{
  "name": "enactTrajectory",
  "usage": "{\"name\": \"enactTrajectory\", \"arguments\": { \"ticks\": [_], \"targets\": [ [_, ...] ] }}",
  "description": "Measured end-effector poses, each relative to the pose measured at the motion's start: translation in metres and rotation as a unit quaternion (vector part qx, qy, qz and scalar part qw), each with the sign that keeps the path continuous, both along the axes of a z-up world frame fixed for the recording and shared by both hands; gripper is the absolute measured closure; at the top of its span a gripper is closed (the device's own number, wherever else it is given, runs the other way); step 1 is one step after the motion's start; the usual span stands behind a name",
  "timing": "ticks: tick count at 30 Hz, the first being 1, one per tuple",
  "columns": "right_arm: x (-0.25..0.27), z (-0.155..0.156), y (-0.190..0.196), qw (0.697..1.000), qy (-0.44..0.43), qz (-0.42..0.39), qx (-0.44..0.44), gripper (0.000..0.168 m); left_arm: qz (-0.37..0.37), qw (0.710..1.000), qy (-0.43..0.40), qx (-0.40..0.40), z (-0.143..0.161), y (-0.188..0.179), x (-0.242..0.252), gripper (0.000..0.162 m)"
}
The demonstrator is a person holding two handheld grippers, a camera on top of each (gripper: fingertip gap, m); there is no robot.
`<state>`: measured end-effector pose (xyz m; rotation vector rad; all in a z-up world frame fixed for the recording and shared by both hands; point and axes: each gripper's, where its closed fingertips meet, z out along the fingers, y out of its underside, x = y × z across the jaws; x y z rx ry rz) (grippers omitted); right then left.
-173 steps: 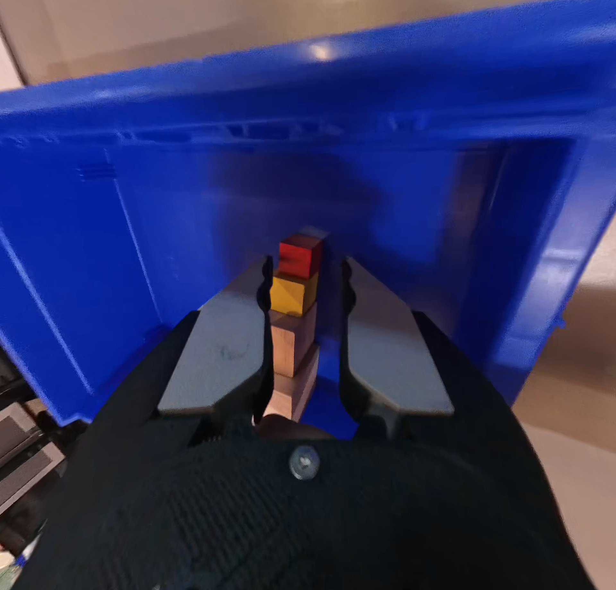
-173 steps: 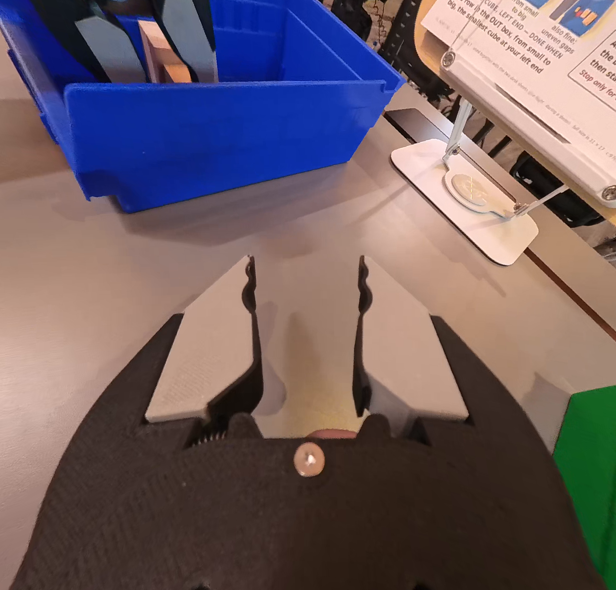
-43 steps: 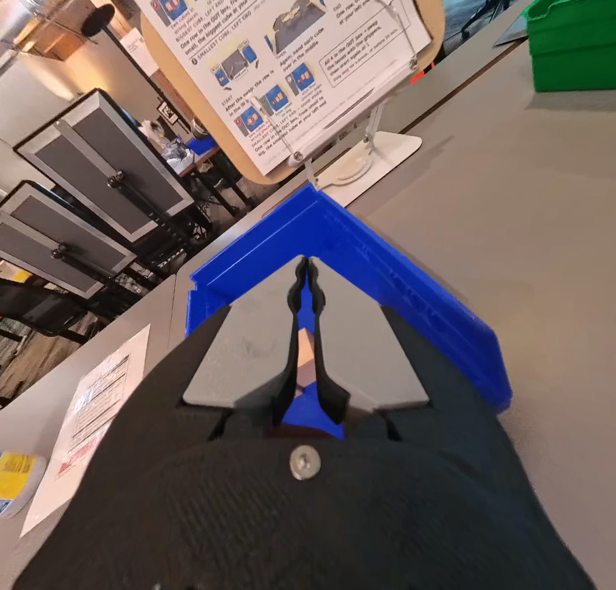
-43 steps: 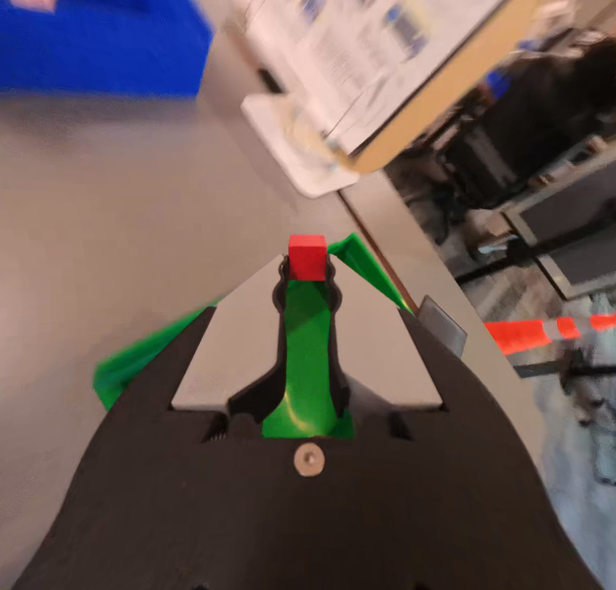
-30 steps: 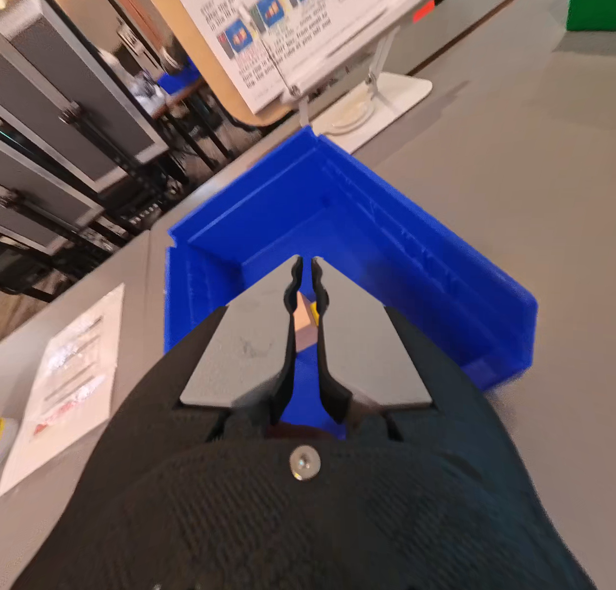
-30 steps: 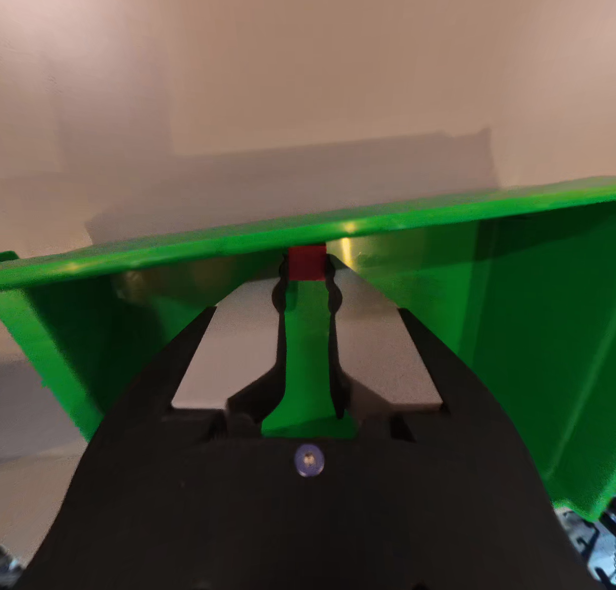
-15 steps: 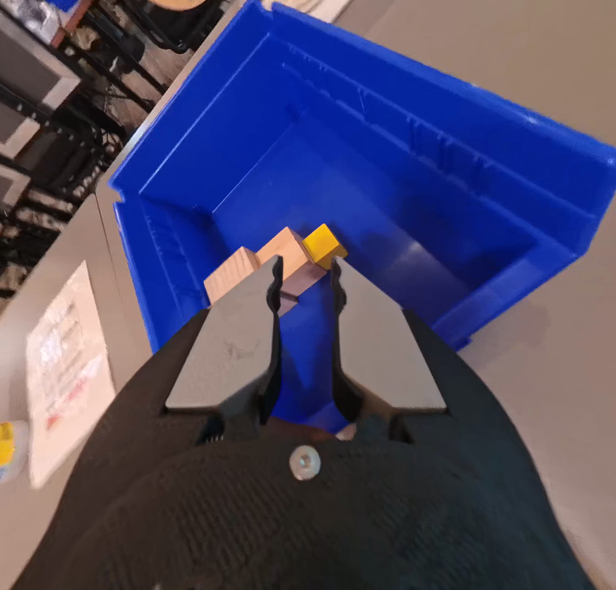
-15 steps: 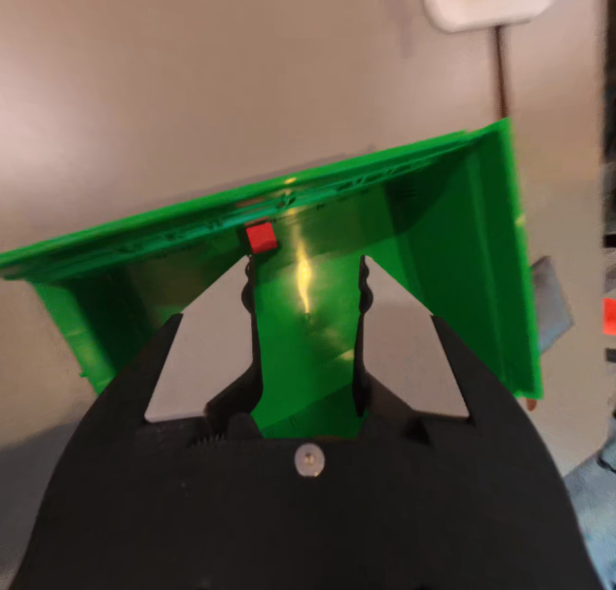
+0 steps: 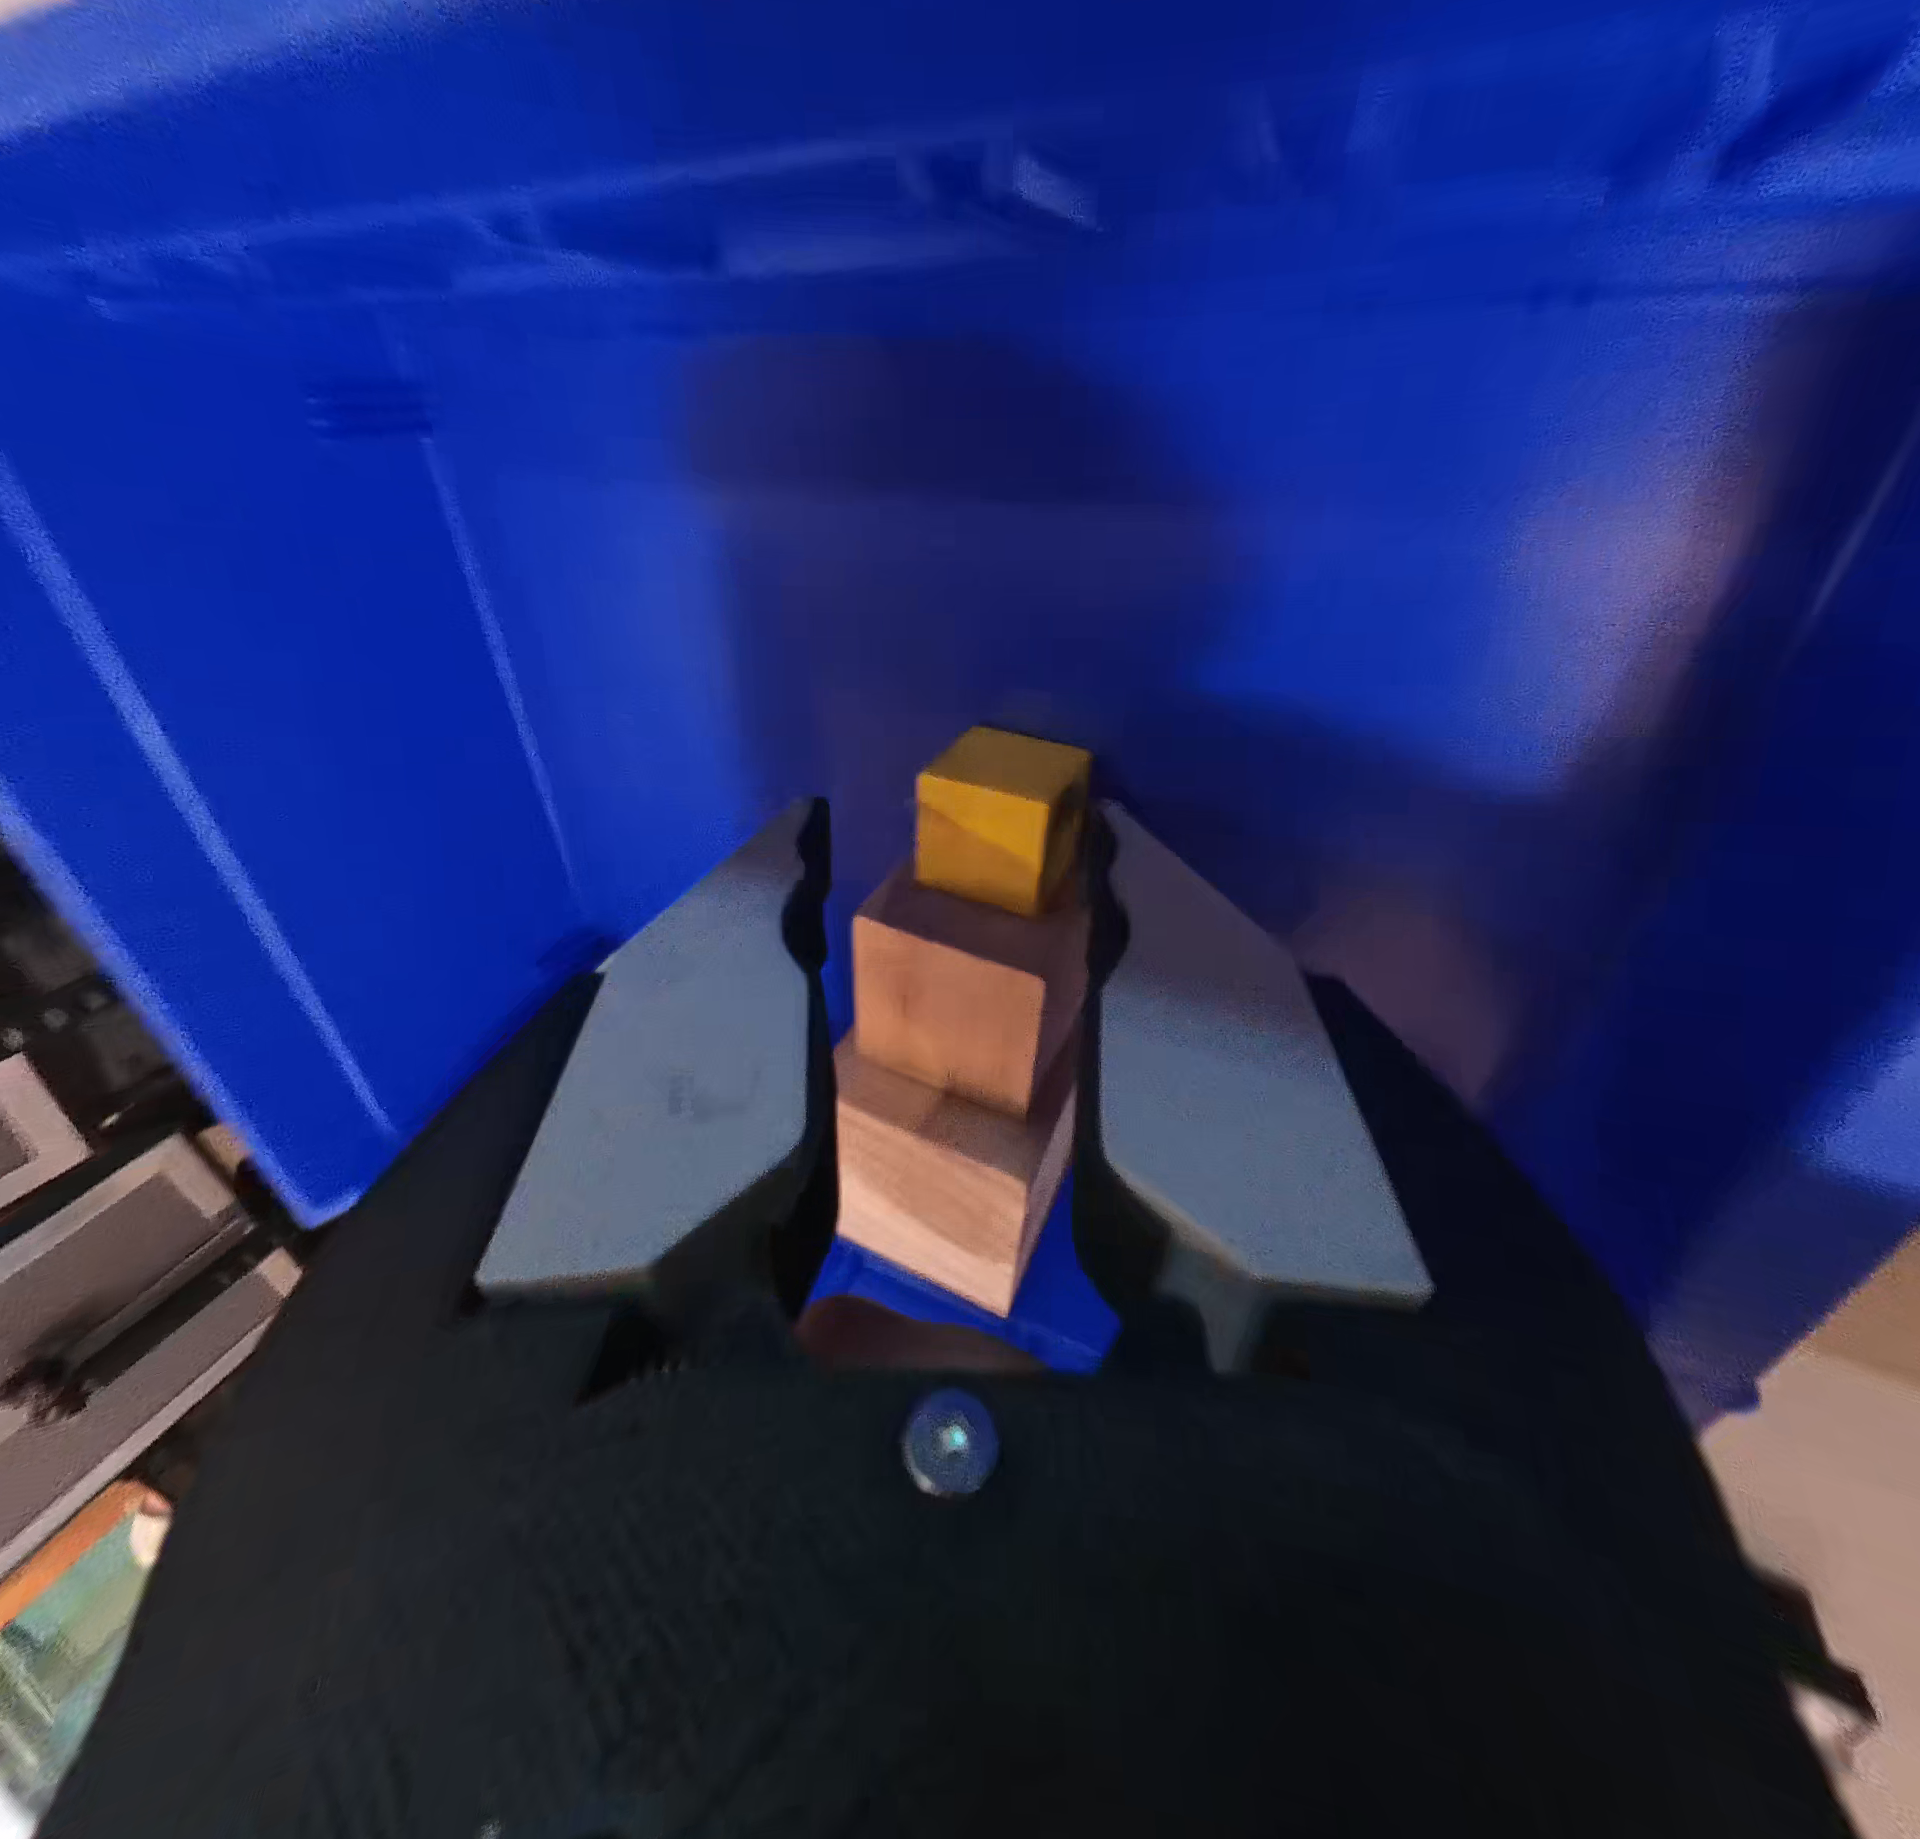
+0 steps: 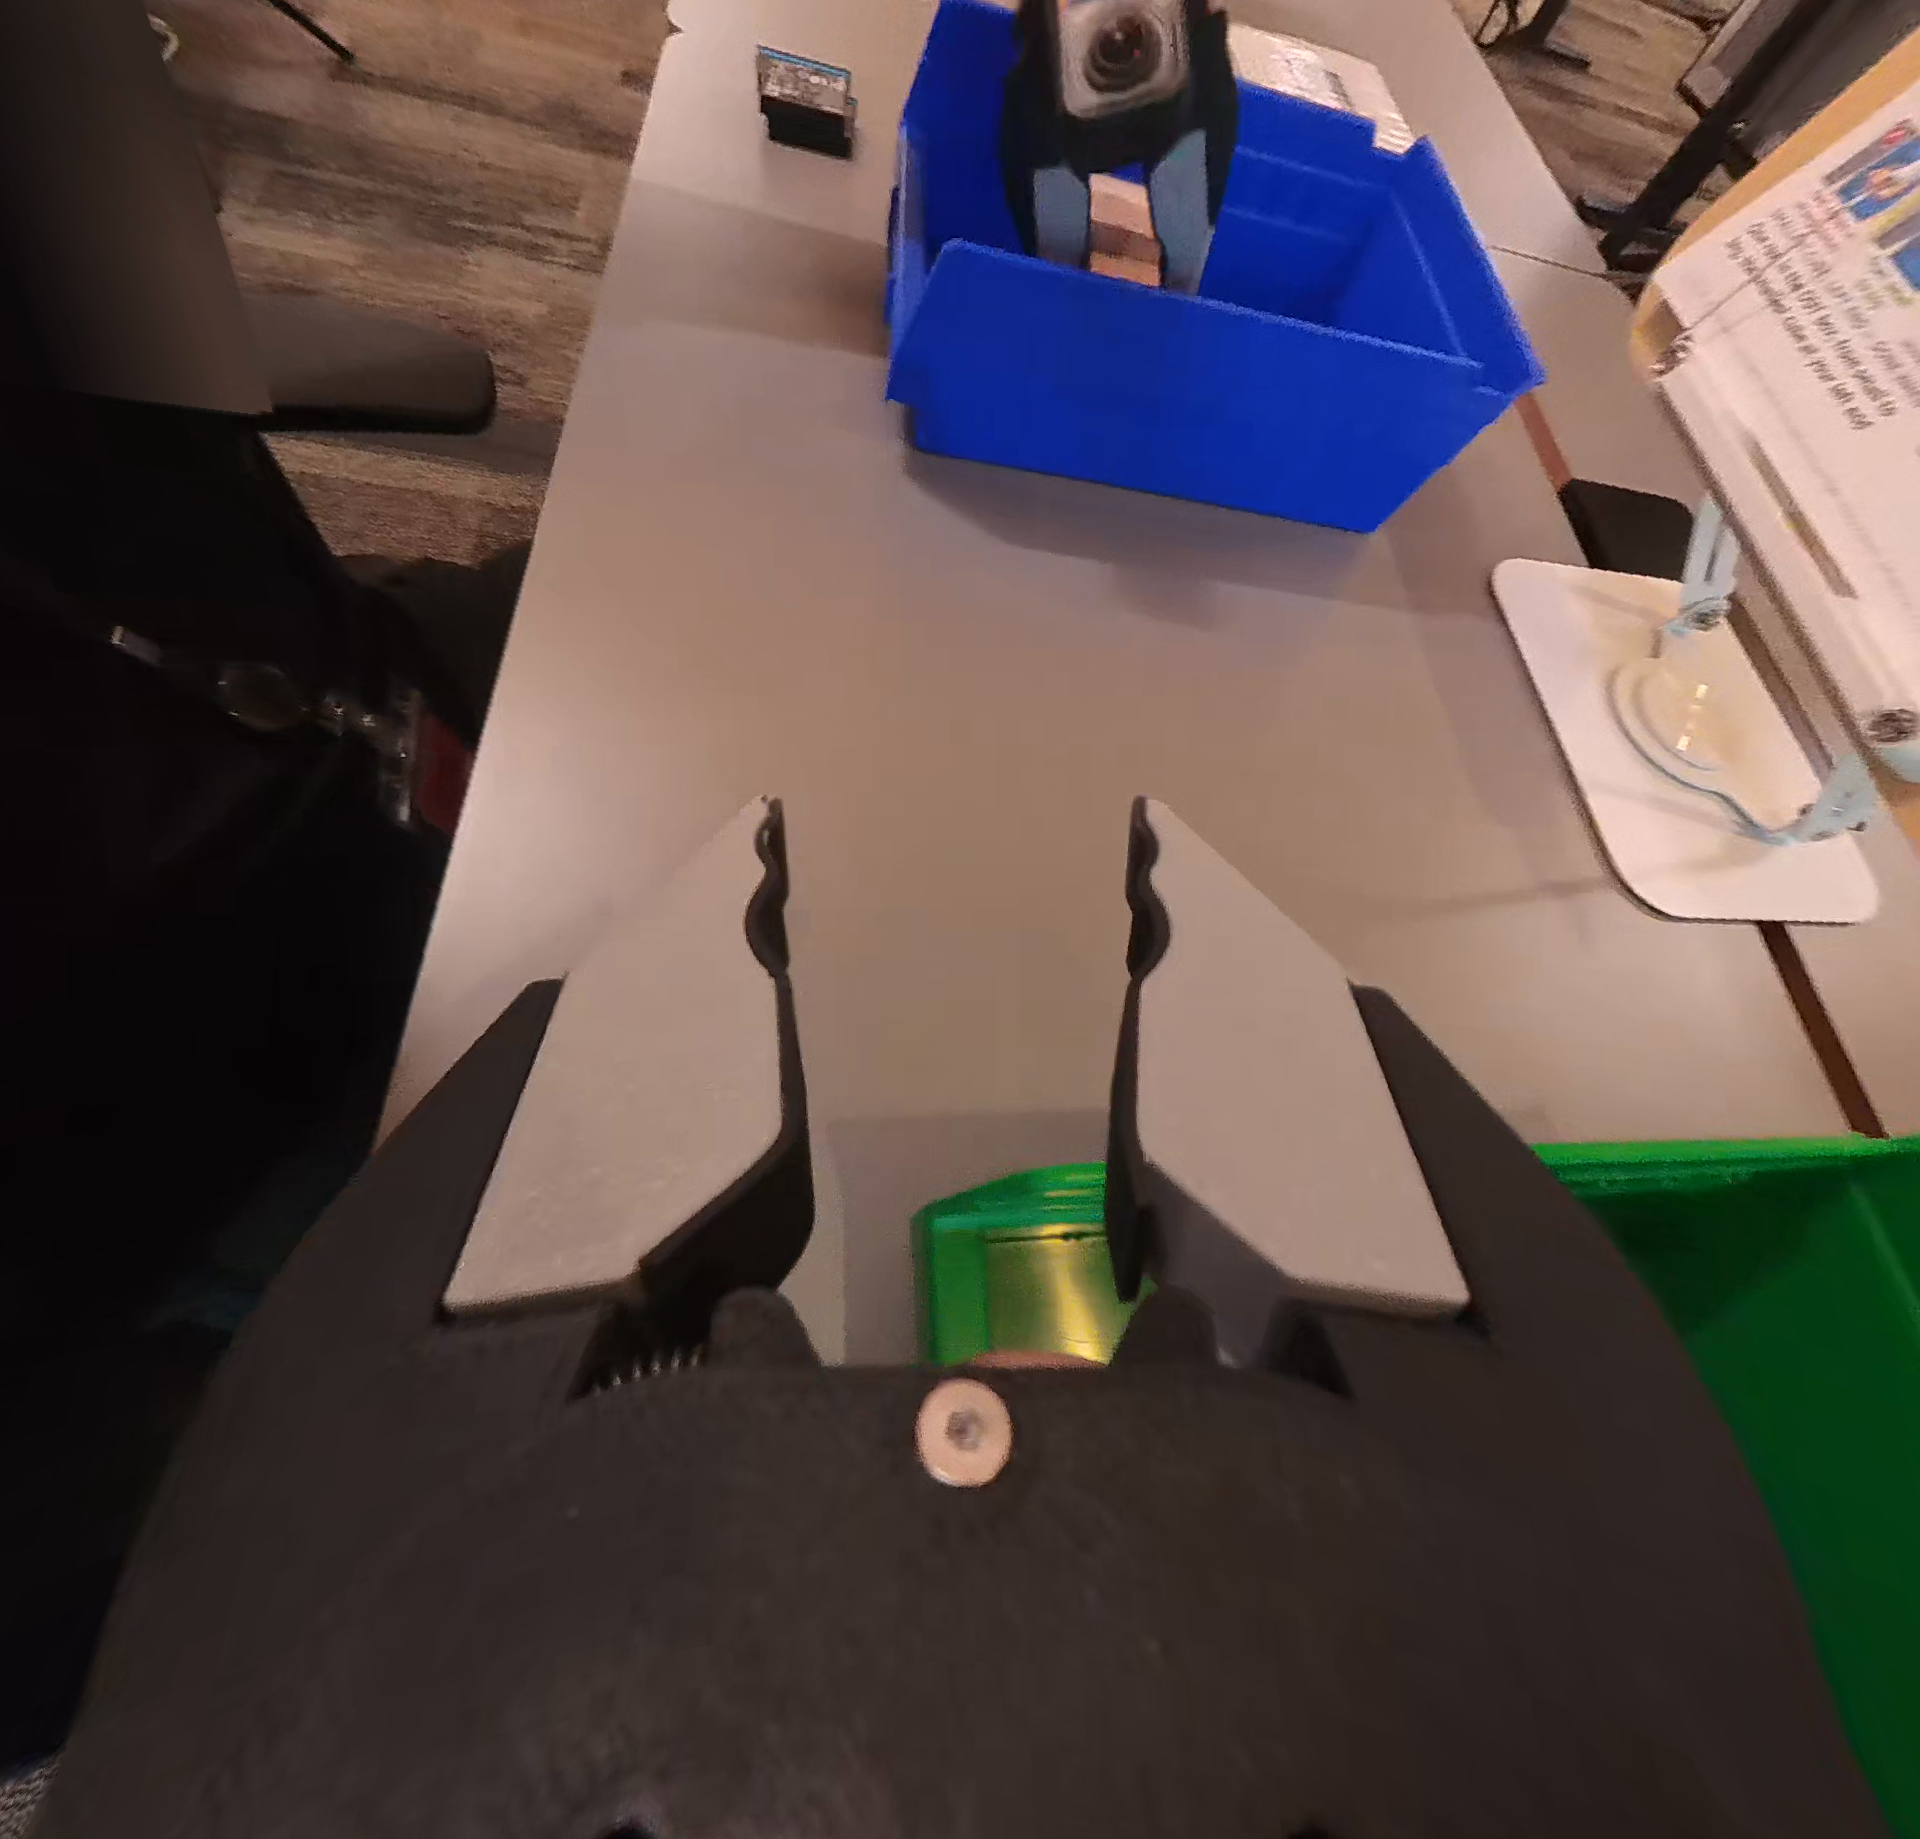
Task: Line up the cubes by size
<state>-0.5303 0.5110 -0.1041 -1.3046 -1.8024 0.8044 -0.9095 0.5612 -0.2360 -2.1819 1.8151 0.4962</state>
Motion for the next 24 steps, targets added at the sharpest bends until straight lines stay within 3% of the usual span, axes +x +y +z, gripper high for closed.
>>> {"name": "enactTrajectory", "arguments": {
  "ticks": [1,2,3,9,12,14,16,20,24],
  "targets": [
    [0.0,-0.004,-0.003,1.0,-0.004,0.004,-0.004,0.105,-0.005,1.0,0.008,-0.026,-0.006,-0.005,-0.002,0.116],
    [0.0,-0.007,-0.003,1.0,-0.008,0.004,-0.007,0.105,-0.01,0.999,0.01,-0.042,-0.009,-0.007,-0.002,0.129],
    [0.0,-0.01,-0.003,1.0,-0.011,0.004,-0.01,0.105,-0.012,0.999,0.009,-0.047,-0.01,-0.007,-0.001,0.132],
    [-0.017,-0.001,-0.004,0.997,0.029,-0.004,-0.077,0.108,-0.018,0.999,0.011,-0.024,-0.007,0.002,0.002,0.134],
    [-0.035,0.024,-0.006,0.988,0.088,-0.022,-0.127,0.108,-0.04,0.997,-0.019,0.058,0.018,0.007,0.01,0.135],
    [-0.05,0.039,-0.011,0.979,0.123,-0.021,-0.164,0.115,-0.061,0.986,-0.087,0.132,0.048,0.005,0.031,0.135],
    [-0.068,0.046,-0.017,0.972,0.136,-0.016,-0.19,0.118,-0.1,0.957,-0.188,0.196,0.086,-0.007,0.065,0.135],
    [-0.115,0.045,-0.018,0.959,0.146,-0.008,-0.241,0.116,-0.205,0.863,-0.379,0.265,0.153,-0.055,0.144,0.136],
    [-0.153,0.038,-0.033,0.926,0.139,0.036,-0.348,0.108,-0.261,0.809,-0.42,0.317,0.176,-0.077,0.191,0.136]
  ]
}}
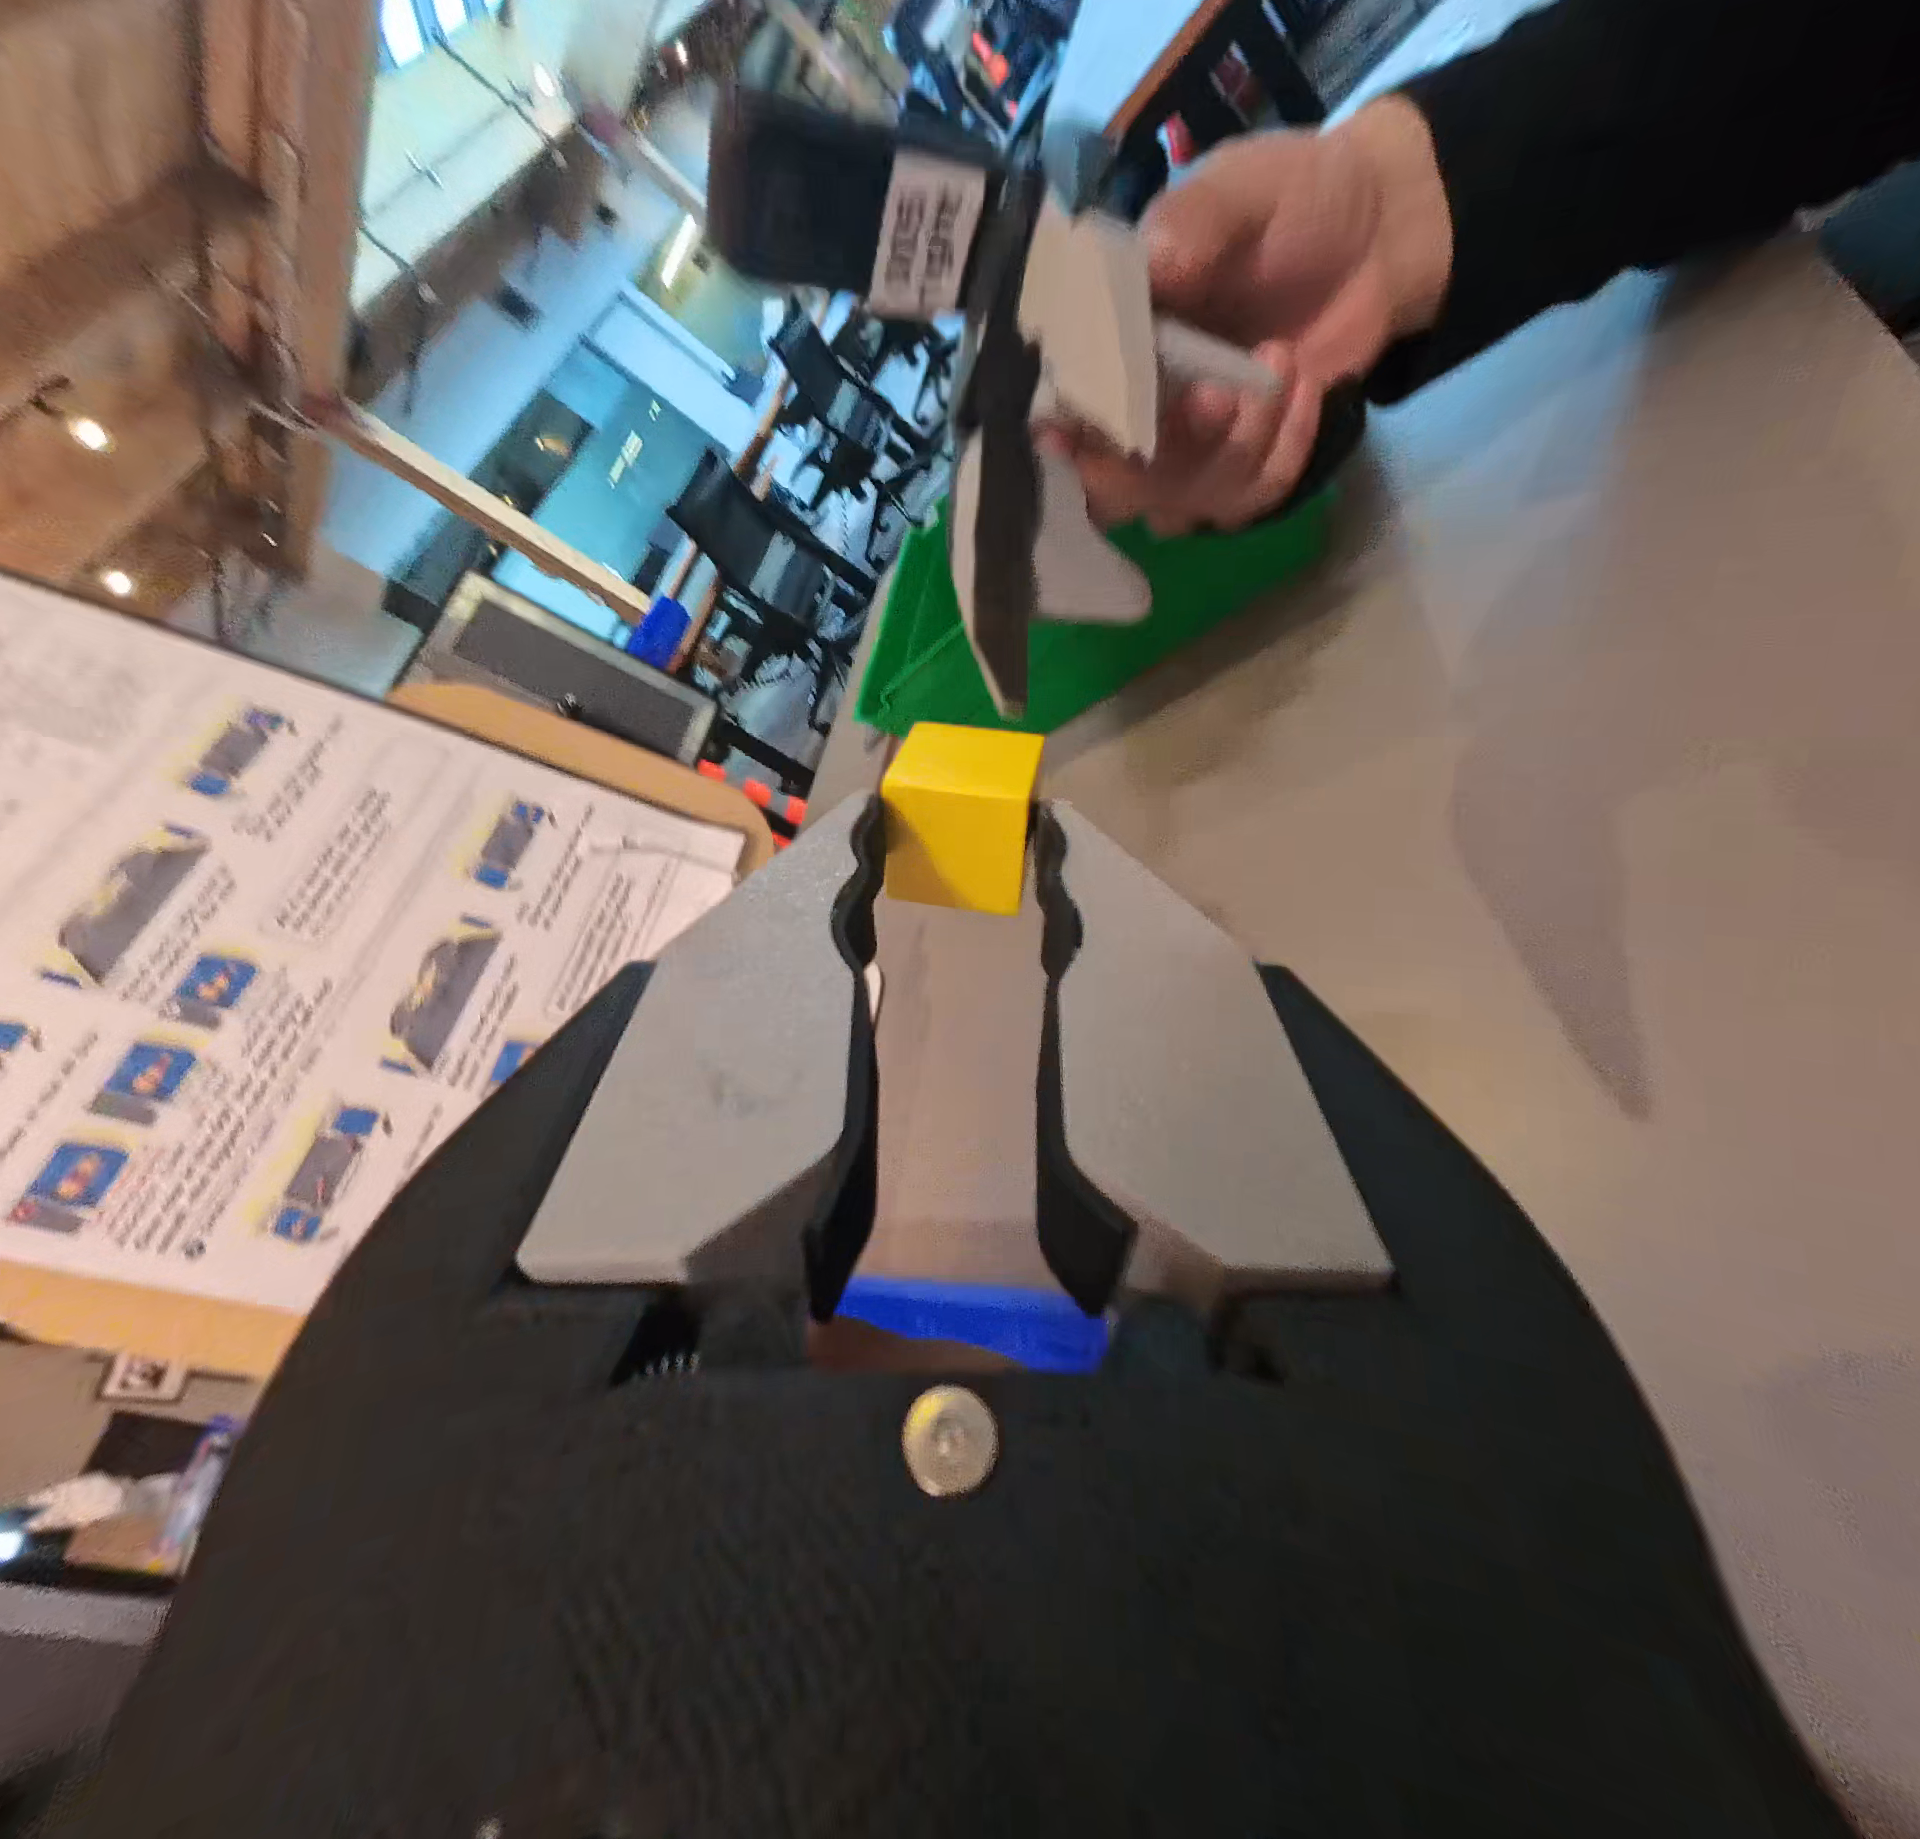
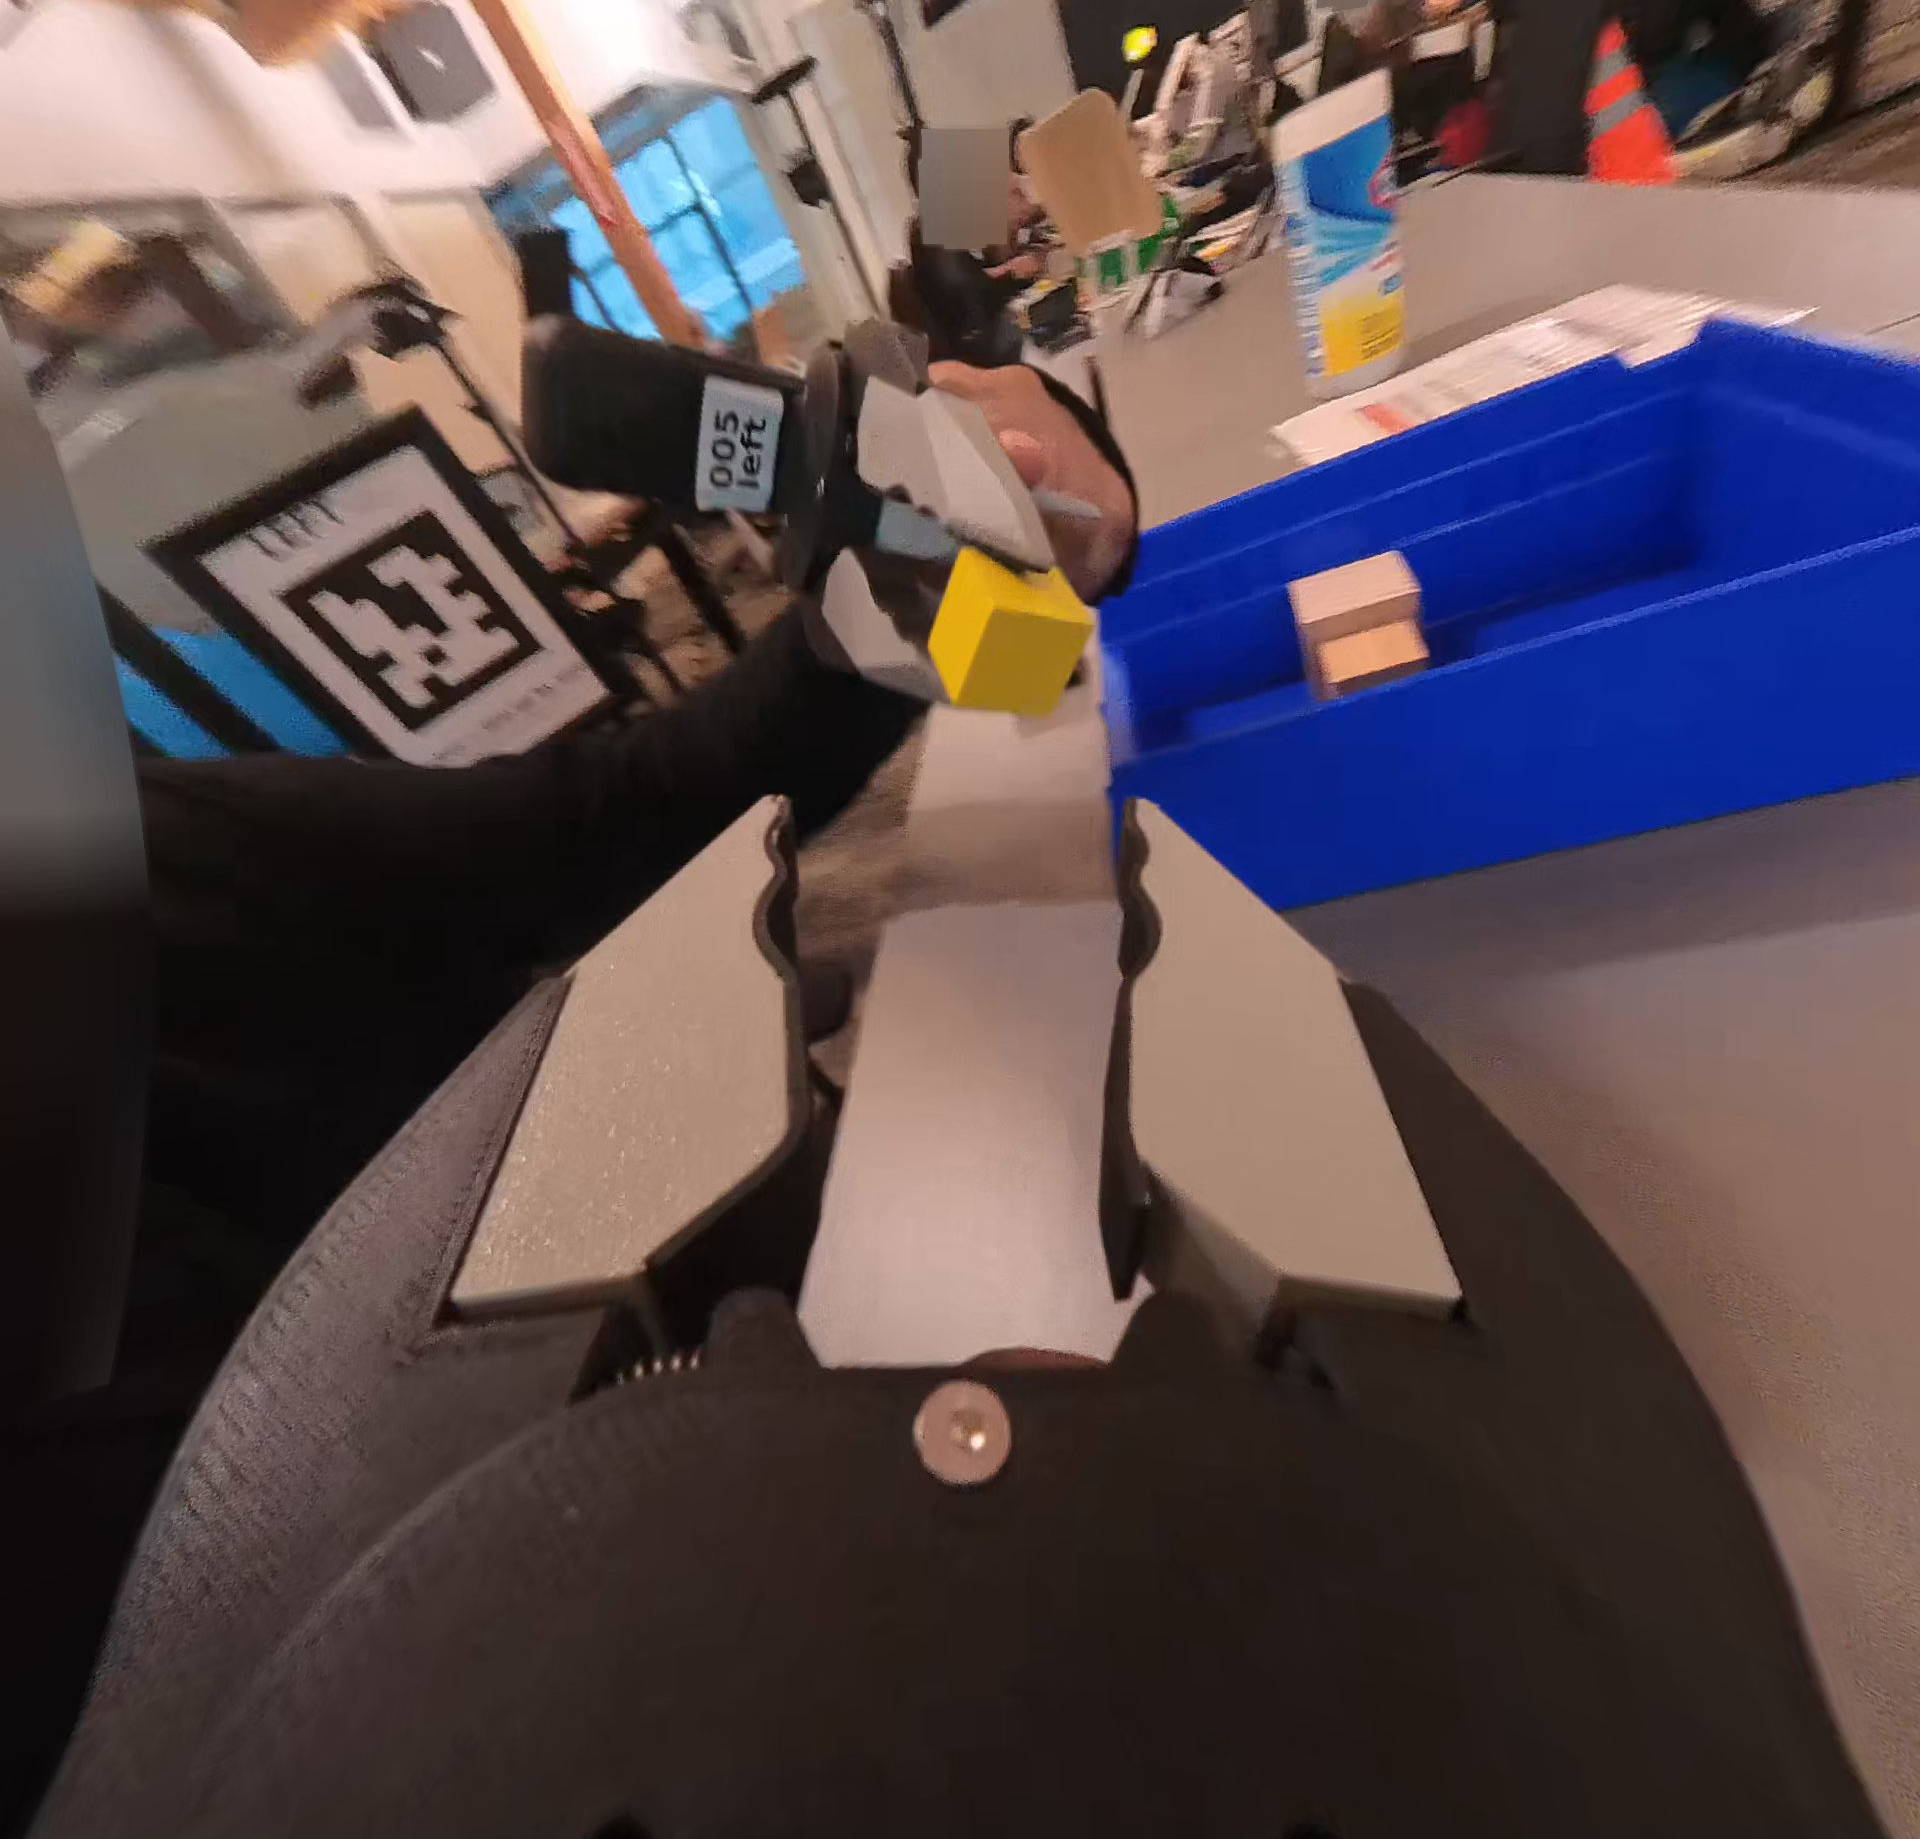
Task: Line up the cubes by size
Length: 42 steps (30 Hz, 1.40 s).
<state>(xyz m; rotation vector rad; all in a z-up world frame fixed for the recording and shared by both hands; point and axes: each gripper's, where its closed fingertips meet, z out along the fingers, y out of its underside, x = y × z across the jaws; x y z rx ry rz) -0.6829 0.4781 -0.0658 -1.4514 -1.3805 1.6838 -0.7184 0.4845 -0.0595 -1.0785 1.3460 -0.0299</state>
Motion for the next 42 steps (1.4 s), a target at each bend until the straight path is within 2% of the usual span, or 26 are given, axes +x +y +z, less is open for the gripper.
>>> {"name": "enactTrajectory", "arguments": {
  "ticks": [3,4,9,12,13,17,20,24,26,32,33,34,35,39,42],
  "targets": [
    [-0.015,-0.003,-0.006,0.998,0.013,0.022,-0.05,0.111,-0.028,1.0,-0.004,0.01,-0.005,-0.007,0.023,0.136],
    [-0.018,-0.003,-0.007,0.997,0.02,0.03,-0.063,0.121,-0.032,0.999,-0.005,0.011,-0.008,-0.007,0.028,0.136],
    [-0.019,-0.006,-0.009,0.992,0.03,0.061,-0.109,0.143,-0.033,0.999,-0.021,0.001,-0.012,-0.005,0.036,0.136],
    [-0.018,-0.011,-0.002,0.996,0.018,0.031,-0.083,0.144,-0.011,1.0,0.007,-0.013,-0.024,-0.001,0.031,0.135],
    [-0.015,-0.011,0.003,0.997,0.014,0.014,-0.069,0.144,-0.006,0.999,0.028,-0.02,-0.03,-0.001,0.024,0.127],
    [0.01,-0.003,0.025,0.998,0.002,-0.063,0.029,0.144,0.047,0.986,0.119,-0.108,-0.05,0.008,-0.038,0.119],
    [0.03,0.004,0.037,0.989,-0.007,-0.102,0.107,0.144,0.133,0.946,0.229,-0.186,-0.078,0.029,-0.11,0.117],
    [0.047,0.018,0.04,0.987,0.016,-0.112,0.113,0.144,0.202,0.878,0.33,-0.282,-0.117,0.048,-0.176,0.113],
    [0.055,0.022,0.042,0.987,0.021,-0.114,0.115,0.144,0.216,0.849,0.369,-0.311,-0.135,0.054,-0.197,0.11],
    [0.092,0.02,0.063,0.976,-0.008,-0.149,0.159,0.144,0.237,0.797,0.449,-0.327,-0.17,0.071,-0.227,0.093],
    [0.1,0.021,0.067,0.973,-0.013,-0.157,0.169,0.144,0.238,0.785,0.46,-0.339,-0.178,0.071,-0.232,0.093],
    [0.109,0.022,0.07,0.97,-0.018,-0.162,0.179,0.144,0.235,0.776,0.465,-0.355,-0.184,0.069,-0.234,0.103],
    [0.118,0.022,0.074,0.967,-0.025,-0.169,0.19,0.144,0.23,0.779,0.455,-0.366,-0.185,0.07,-0.23,0.114],
    [0.161,0.012,0.098,0.941,-0.091,-0.202,0.255,0.144,0.206,0.806,0.414,-0.37,-0.18,0.071,-0.215,0.116],
    [0.196,-0.009,0.13,0.914,-0.178,-0.213,0.297,0.144,0.203,0.848,0.36,-0.333,-0.161,0.075,-0.203,0.116]
  ]
}}
